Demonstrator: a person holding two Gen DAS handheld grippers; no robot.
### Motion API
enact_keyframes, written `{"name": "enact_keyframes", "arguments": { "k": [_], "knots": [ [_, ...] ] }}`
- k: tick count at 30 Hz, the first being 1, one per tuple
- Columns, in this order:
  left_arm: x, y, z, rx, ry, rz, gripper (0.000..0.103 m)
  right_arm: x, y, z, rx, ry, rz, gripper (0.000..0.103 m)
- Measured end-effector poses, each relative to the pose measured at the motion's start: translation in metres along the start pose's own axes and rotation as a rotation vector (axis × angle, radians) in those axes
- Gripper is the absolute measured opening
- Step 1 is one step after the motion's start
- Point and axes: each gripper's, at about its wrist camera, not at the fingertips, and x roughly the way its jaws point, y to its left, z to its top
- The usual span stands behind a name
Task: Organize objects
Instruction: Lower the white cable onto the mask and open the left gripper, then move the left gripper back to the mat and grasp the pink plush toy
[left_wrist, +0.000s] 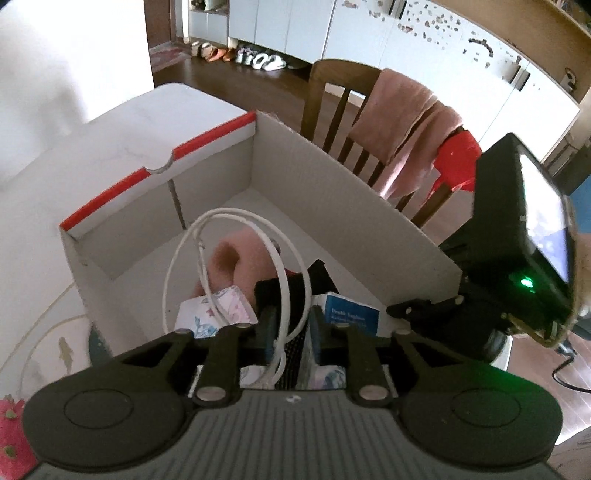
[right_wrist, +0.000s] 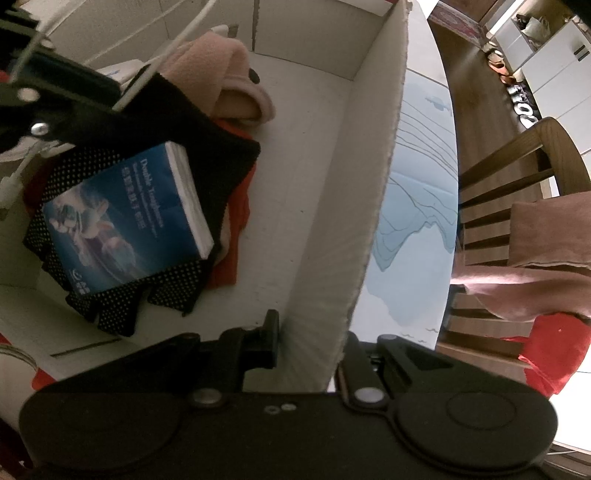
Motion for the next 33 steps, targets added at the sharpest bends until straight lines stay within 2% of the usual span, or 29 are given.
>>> {"name": "enact_keyframes", "arguments": {
  "k": [9, 11, 12, 13, 15, 19, 24, 33],
  "knots": [
    [-0.045, -0.002, -0.013, -0.011, -0.069, -0.006, 0.022, 0.000, 0.004, 0.001, -0.005, 0.005, -0.010, 0.011],
    [-0.054, -0.003, -0.015, -0.009, -0.084, 0.001, 0.028, 0.000, 0.005, 0.002, -0.006, 0.006, -0.012, 0.011],
    [-0.057, -0.003, -0.016, -0.008, -0.091, 0.007, 0.036, 0.000, 0.006, 0.002, -0.006, 0.007, -0.013, 0.011],
    [-0.062, -0.003, -0.018, -0.010, -0.100, 0.008, 0.049, 0.000, 0.006, 0.002, -0.006, 0.008, -0.014, 0.011],
    [-0.071, -0.004, -0.021, -0.014, -0.123, 0.010, 0.061, 0.000, 0.007, 0.002, -0.005, 0.009, -0.017, 0.011],
    [-0.088, 0.001, -0.029, -0.045, -0.155, 0.014, 0.061, 0.000, 0.008, 0.003, -0.003, 0.011, -0.022, 0.012],
    [-0.108, 0.011, -0.044, -0.075, -0.180, 0.053, 0.061, 0.000, 0.006, 0.003, 0.002, 0.012, -0.021, 0.012],
    [-0.139, 0.059, -0.093, -0.202, -0.182, 0.158, 0.064, -0.001, 0.006, 0.004, 0.017, 0.011, -0.023, 0.011]
  ]
}}
